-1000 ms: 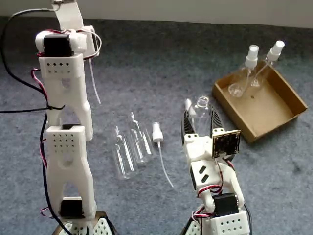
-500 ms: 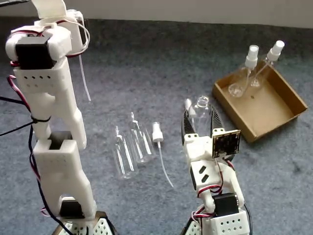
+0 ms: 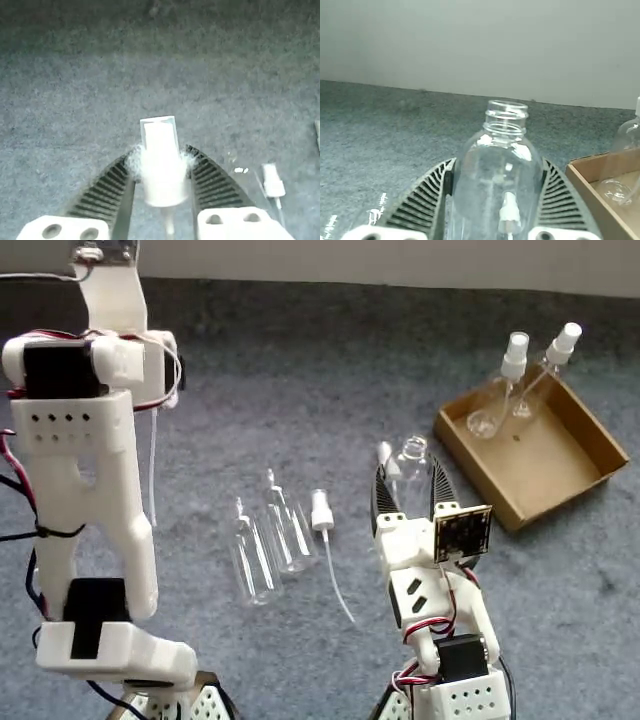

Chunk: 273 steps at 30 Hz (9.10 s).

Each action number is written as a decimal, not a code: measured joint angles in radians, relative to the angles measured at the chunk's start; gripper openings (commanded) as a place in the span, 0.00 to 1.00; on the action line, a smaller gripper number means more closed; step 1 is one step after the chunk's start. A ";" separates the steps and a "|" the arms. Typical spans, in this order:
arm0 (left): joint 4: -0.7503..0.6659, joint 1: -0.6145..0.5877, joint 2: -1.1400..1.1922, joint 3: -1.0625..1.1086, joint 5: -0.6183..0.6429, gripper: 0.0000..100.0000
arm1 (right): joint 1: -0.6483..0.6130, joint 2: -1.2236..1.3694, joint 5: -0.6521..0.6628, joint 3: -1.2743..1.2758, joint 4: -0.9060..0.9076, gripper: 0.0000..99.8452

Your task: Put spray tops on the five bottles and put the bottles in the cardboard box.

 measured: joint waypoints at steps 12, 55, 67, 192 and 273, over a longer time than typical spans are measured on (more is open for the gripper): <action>-0.141 -0.008 -0.051 0.532 -0.189 0.00 | 0.000 0.000 0.000 0.000 0.000 0.14; -1.043 -0.055 -0.052 1.330 -0.282 0.22 | 0.000 0.000 0.000 0.000 0.000 0.14; -0.913 -0.054 -0.052 1.208 -0.285 0.22 | 0.000 0.000 0.000 0.000 0.000 0.14; -1.611 0.592 -0.799 1.143 0.342 0.01 | -0.189 0.000 0.000 0.000 0.025 0.14; -1.659 0.753 -0.822 1.636 0.273 0.01 | -0.190 0.002 0.002 0.000 0.040 0.14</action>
